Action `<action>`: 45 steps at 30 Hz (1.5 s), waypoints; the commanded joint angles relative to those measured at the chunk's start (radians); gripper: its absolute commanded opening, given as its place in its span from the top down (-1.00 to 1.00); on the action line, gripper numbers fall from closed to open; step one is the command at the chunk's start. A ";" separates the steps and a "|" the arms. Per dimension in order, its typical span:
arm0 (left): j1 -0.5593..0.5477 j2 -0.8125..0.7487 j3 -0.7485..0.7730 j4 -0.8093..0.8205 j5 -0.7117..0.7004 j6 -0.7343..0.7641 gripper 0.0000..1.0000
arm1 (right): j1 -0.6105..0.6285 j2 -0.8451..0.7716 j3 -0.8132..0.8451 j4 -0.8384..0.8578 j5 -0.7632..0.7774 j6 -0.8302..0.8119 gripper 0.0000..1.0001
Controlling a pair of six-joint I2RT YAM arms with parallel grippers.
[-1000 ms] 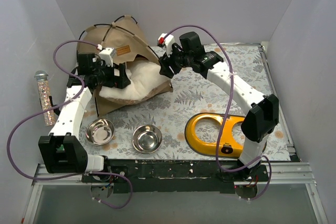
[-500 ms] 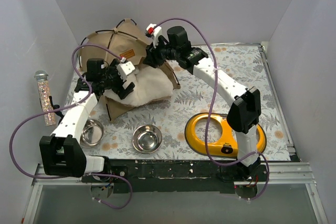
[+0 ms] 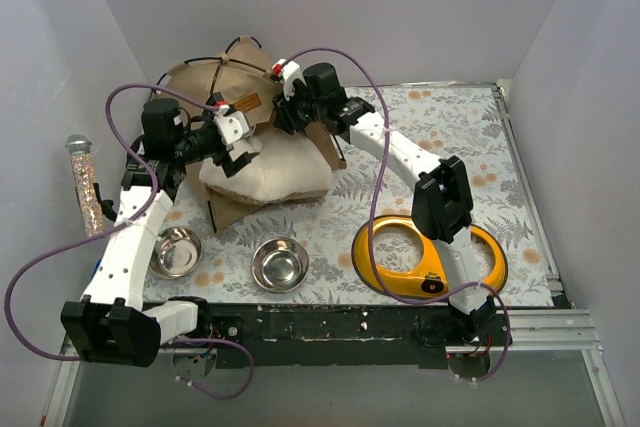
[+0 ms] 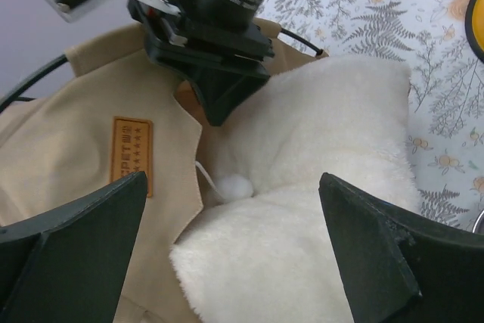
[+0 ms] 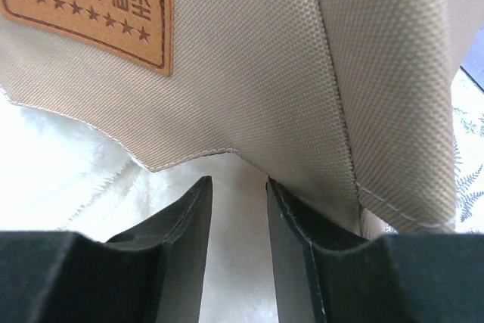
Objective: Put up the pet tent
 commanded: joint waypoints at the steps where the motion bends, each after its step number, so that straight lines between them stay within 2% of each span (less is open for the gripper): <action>1: -0.001 -0.001 0.087 -0.099 -0.057 -0.162 -0.96 | 0.002 -0.062 -0.017 0.040 0.040 -0.025 0.14; 5: 0.002 -0.061 0.092 -0.149 -0.042 -0.211 -0.95 | -0.002 -0.118 -0.005 -0.009 -0.073 -0.050 0.04; 9: 0.002 -0.073 0.168 -0.348 -0.055 -0.189 -0.74 | -0.011 -0.290 -0.121 -0.098 -0.202 -0.157 -0.17; 15: 0.001 -0.082 0.218 -0.548 -0.142 -0.181 -0.73 | -0.013 -0.516 -0.370 -0.288 -0.161 -0.275 -0.38; 19: 0.001 -0.065 0.205 -0.638 -0.220 -0.040 -0.74 | -0.014 -0.585 -0.557 -0.234 -0.155 -0.347 -0.45; 24: -0.013 -0.068 0.130 -0.495 -0.317 0.009 -0.79 | 0.007 -0.499 -0.626 -0.132 -0.097 -0.387 -0.48; 27: -0.037 -0.056 0.074 -0.456 -0.372 0.078 -0.88 | 0.013 -0.397 -0.548 -0.147 -0.047 -0.338 -0.48; 30: -0.079 -0.065 -0.006 -0.402 -0.418 0.141 -0.81 | 0.016 -0.318 -0.500 -0.150 -0.001 -0.292 -0.48; 32: -0.111 -0.058 -0.041 -0.390 -0.458 0.164 -0.64 | 0.021 -0.274 -0.471 -0.149 0.028 -0.283 -0.41; 33: -0.120 -0.049 -0.052 -0.388 -0.467 0.169 -0.49 | 0.025 -0.261 -0.458 -0.141 0.043 -0.283 -0.28; 34: -0.128 -0.041 -0.055 -0.385 -0.467 0.164 -0.28 | 0.027 -0.249 -0.442 -0.132 0.054 -0.275 -0.02; 37: -0.148 -0.022 -0.052 -0.373 -0.451 0.134 0.39 | 0.027 -0.224 -0.346 -0.117 0.075 -0.237 0.97; 40: -0.171 0.001 -0.043 -0.320 -0.425 0.047 0.97 | 0.030 -0.240 -0.264 -0.068 0.072 -0.203 0.97; 45: -0.189 0.018 -0.080 -0.133 -0.421 -0.115 1.00 | 0.065 -0.257 -0.269 0.129 0.109 -0.260 0.97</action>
